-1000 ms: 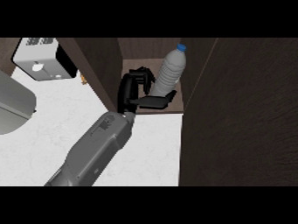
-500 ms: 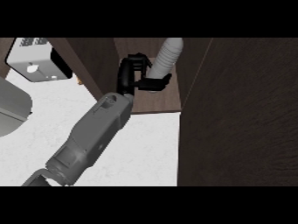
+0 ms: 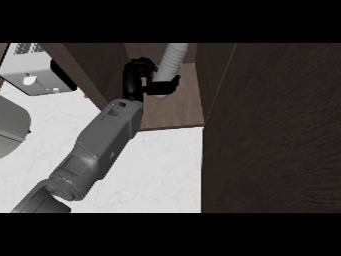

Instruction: Pick up the bottled water, place it into the cabinet and close the cabinet

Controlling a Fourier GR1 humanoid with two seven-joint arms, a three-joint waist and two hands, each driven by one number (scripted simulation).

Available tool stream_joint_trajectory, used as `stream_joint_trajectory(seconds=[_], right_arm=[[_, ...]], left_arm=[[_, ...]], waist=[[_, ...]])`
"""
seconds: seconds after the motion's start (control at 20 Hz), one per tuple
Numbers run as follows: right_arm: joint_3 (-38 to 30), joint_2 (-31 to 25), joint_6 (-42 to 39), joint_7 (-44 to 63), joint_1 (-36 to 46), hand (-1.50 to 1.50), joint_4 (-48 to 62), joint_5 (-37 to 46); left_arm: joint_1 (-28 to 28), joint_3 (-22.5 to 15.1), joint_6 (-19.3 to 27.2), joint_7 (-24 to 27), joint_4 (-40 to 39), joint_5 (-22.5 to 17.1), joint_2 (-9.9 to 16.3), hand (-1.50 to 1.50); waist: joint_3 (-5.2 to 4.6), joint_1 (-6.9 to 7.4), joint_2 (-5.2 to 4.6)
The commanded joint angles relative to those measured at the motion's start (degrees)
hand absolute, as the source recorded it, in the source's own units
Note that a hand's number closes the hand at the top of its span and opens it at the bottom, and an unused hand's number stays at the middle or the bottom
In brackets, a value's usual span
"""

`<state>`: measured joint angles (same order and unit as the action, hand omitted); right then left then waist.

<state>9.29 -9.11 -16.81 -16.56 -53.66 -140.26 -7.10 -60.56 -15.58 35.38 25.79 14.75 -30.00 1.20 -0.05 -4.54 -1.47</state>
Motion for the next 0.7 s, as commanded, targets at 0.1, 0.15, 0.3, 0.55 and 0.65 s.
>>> stream_joint_trajectory(seconds=[0.1,0.15,0.3,0.55,0.65], right_arm=[[0.2,0.1,-1.0,0.5,-1.5,-1.50,-2.6,-3.4],[-0.3,-0.4,-1.3,0.6,0.3,-1.50,-1.6,-3.3],[-1.2,-0.5,-2.0,0.1,0.2,-1.50,-1.3,-4.2],[-0.2,-0.6,-3.7,-0.9,-1.8,-1.50,-1.6,-4.2],[-1.0,-0.7,-3.7,-0.6,-0.8,-1.50,-0.3,-4.5]], left_arm=[[-3.1,0.8,3.8,2.8,-5.9,1.5,-1.1,1.50],[-3.2,0.9,4.4,3.7,-6.8,1.8,-0.6,-1.50],[-4.4,0.4,3.4,5.5,-7.7,3.0,2.7,-1.50],[-7.1,0.0,3.9,4.2,-10.4,4.1,3.8,-1.50],[-5.6,0.8,5.3,6.1,-10.6,3.5,1.5,-1.50]], waist=[[0.00,-0.87,-0.09],[0.00,-0.98,-0.52],[-0.02,-1.28,-0.78],[-0.02,-2.27,-0.68],[-0.02,-1.54,-0.66]])
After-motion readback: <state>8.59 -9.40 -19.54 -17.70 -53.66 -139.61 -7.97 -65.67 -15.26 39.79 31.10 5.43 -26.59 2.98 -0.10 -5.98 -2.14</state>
